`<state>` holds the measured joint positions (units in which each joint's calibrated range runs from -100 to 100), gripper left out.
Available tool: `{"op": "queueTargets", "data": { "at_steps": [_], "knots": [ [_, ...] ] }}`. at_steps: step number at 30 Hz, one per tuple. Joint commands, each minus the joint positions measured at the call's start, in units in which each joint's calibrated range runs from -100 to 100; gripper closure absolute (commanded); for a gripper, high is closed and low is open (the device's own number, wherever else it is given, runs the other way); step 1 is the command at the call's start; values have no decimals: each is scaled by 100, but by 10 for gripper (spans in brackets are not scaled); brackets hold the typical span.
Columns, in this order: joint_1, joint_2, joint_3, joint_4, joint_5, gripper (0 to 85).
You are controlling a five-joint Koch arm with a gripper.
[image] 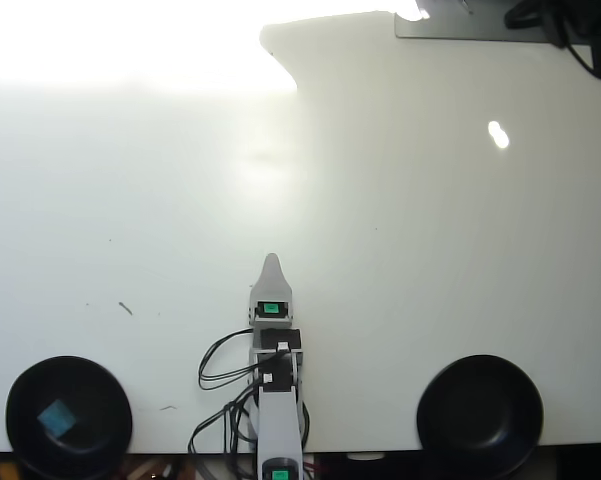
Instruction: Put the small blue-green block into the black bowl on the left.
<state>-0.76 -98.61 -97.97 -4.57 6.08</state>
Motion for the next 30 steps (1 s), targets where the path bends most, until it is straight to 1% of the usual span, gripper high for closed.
{"op": "queueTargets", "data": {
  "at_steps": [1,3,30],
  "knots": [
    [-54,-75,-203,185,-34,373],
    [-142,-75,-203,169,-39,373],
    [-127,-53,-203,7,-20,373]
  ]
}}
